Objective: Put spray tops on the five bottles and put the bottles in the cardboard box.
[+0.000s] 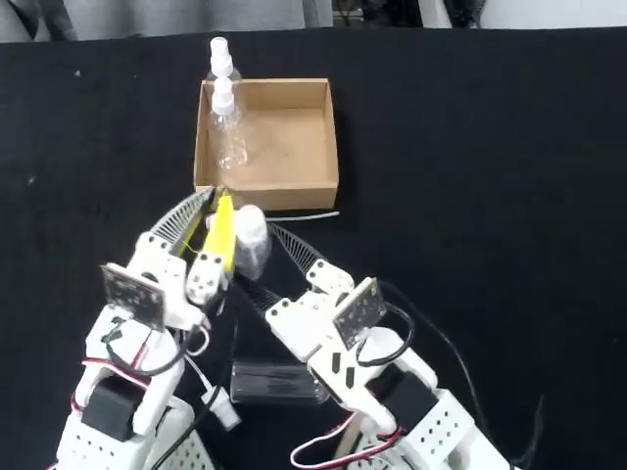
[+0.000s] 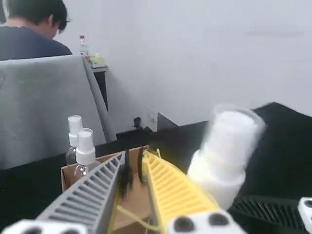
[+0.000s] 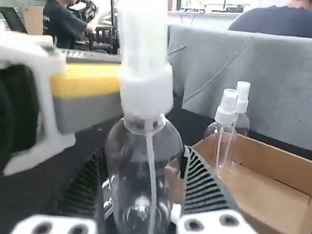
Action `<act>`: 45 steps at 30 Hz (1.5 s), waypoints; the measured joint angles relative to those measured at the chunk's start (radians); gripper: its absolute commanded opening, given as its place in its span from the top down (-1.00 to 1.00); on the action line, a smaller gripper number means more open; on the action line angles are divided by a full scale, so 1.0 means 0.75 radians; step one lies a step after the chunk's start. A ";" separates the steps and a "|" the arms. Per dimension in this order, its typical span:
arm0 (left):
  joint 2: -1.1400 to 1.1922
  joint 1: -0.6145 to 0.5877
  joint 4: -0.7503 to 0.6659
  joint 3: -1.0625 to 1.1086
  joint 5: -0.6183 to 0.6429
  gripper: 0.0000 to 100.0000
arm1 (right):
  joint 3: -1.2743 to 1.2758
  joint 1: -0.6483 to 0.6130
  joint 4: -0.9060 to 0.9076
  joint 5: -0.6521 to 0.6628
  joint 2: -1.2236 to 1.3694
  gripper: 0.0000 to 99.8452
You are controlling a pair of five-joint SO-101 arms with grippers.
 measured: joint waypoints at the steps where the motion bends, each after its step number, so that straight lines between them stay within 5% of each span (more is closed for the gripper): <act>1: 0.000 0.010 0.008 0.000 -0.010 0.90 | 0.000 0.000 0.010 0.004 -0.002 0.98; 22: 0.012 0.018 0.025 0.000 -0.025 0.90 | 0.000 -0.010 0.131 0.016 -0.002 0.98; 35: 0.014 -0.096 -0.047 0.000 -0.025 0.90 | 0.000 0.090 0.184 0.016 -0.002 0.98; 45: 0.014 -0.356 -0.004 0.000 -0.025 0.90 | 0.000 0.162 0.184 0.016 -0.002 0.98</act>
